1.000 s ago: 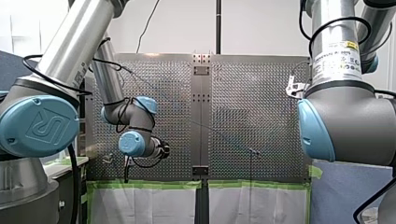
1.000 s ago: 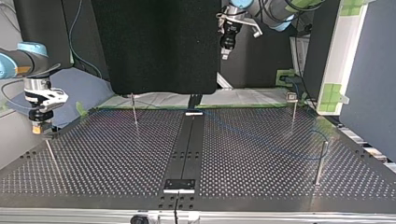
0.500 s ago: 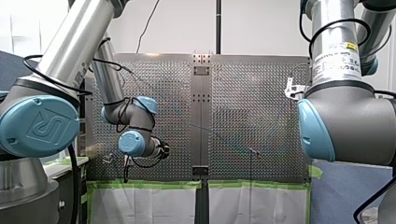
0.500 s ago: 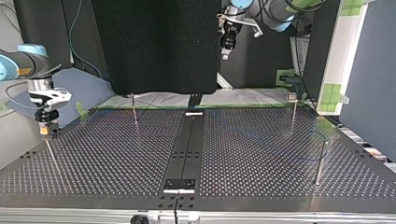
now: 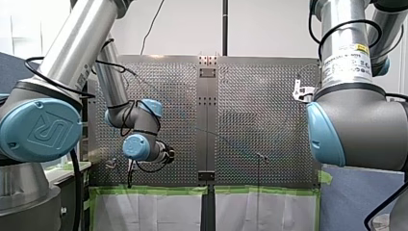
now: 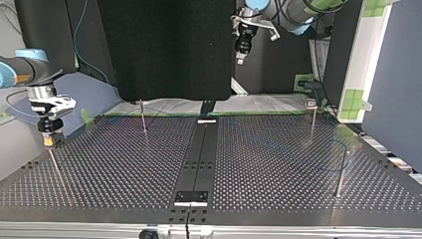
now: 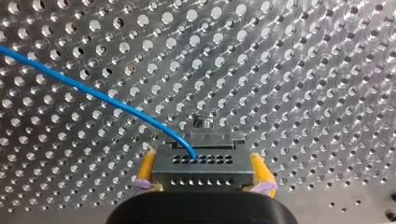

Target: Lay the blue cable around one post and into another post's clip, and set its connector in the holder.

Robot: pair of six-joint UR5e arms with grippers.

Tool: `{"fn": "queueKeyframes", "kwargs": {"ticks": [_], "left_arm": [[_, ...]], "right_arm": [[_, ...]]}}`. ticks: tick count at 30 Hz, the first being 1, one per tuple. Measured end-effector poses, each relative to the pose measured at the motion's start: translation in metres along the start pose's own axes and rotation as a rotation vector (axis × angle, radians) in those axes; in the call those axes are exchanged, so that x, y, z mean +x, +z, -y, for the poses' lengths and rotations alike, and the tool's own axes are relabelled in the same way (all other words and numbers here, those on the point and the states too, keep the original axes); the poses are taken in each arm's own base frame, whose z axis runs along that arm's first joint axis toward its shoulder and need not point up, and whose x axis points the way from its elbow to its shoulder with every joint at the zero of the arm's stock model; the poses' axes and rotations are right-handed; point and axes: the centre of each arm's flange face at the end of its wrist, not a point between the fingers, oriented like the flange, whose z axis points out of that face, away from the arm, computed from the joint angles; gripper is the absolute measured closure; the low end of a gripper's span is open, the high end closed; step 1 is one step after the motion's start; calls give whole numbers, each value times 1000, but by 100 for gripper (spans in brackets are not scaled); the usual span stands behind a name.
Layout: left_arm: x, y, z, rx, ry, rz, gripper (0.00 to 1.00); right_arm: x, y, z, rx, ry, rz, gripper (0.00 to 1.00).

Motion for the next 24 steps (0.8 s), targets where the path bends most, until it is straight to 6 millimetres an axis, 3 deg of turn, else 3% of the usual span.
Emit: {"fn": "queueKeyframes", "kwargs": {"ticks": [24], "left_arm": [[-1, 3, -1, -7, 9, -8, 0]], "right_arm": [[-3, 3, -3, 8, -65, -17, 100]]}}
